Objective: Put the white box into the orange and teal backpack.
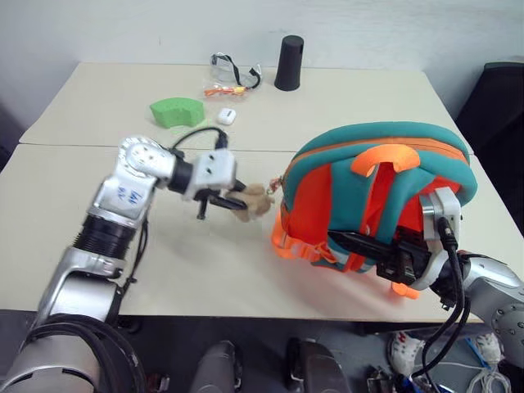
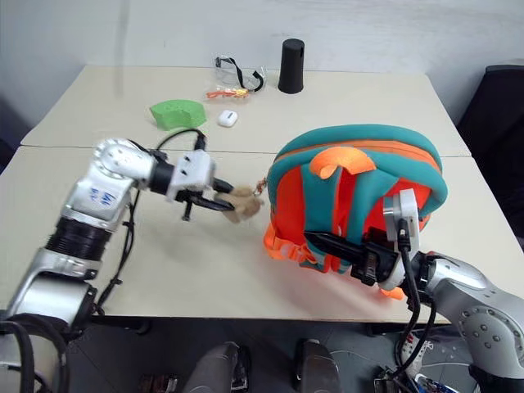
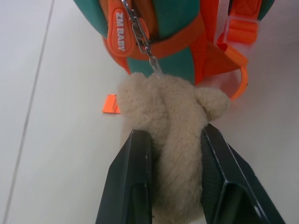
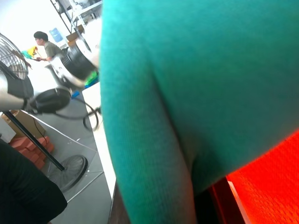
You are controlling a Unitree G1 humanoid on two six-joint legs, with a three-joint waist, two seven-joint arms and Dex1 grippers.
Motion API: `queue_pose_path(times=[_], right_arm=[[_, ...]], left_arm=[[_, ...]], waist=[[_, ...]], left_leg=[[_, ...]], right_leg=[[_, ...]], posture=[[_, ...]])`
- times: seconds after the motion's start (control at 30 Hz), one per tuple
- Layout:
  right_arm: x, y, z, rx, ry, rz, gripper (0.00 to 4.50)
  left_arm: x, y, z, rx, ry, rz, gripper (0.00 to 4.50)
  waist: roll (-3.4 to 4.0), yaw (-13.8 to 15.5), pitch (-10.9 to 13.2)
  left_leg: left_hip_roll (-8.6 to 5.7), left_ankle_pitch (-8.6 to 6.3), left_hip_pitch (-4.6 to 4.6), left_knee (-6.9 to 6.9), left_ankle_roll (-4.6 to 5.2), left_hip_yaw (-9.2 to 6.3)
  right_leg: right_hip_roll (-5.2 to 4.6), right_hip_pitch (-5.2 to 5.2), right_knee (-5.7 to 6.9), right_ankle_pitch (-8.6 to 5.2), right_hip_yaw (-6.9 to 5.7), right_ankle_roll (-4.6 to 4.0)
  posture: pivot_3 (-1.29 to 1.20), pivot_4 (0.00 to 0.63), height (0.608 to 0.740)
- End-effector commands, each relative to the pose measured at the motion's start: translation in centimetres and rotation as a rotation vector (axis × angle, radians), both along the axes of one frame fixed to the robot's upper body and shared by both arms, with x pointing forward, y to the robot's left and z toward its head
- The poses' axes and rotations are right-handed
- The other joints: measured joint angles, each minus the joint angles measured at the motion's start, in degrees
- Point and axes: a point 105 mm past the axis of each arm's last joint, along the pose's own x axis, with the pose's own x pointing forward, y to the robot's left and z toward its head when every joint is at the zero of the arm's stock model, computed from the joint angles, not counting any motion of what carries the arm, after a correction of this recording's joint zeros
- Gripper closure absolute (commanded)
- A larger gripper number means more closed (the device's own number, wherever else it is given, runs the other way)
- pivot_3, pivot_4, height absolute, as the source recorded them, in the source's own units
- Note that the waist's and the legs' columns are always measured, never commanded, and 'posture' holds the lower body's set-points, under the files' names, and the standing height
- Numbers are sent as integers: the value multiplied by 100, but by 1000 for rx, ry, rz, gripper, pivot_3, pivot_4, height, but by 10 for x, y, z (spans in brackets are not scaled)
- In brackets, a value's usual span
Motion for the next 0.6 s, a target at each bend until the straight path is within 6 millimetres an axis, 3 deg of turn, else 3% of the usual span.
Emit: queue_pose_path(times=[0.03, 0.17, 0.33, 0.4, 0.6], right_arm=[[-3, -1, 14, 17, -57, 14, 4500], [-3, -1, 12, 6, -58, 17, 4500], [0, -5, 3, -58, -44, -3, 4500], [3, -9, -2, -100, -37, -28, 3856], [2, -50, -1, -221, -36, -174, 1989]], left_arm=[[0, -12, -8, 11, -53, -2, 3651], [3, -9, -28, 63, -57, 32, 3651], [3, 4, -27, 6, 20, 92, 3651], [-1, 6, -21, -49, 83, 105, 3651], [-25, 34, 2, -197, 260, 141, 1778]], waist=[[0, -8, 0], [0, -10, 0], [0, -9, -1], [0, -24, -1], [0, -9, 0]], left_leg=[[1, 0, 1, 0, 0, 0], [2, 0, 2, 0, -1, 1], [0, -1, 3, 0, 1, 1], [2, -1, 4, 0, 1, 1], [3, 0, 0, 0, 0, -1]], right_leg=[[1, 0, 0, 0, 1, 0], [0, 0, 0, 0, 0, 0], [-6, 1, -1, 0, 0, 0], [-5, 1, 0, 0, 0, -1], [-5, 0, 0, -1, 1, -1]], posture=[[0, 150, 740], [0, 150, 740], [0, 150, 740], [0, 150, 740], [0, 150, 740]])
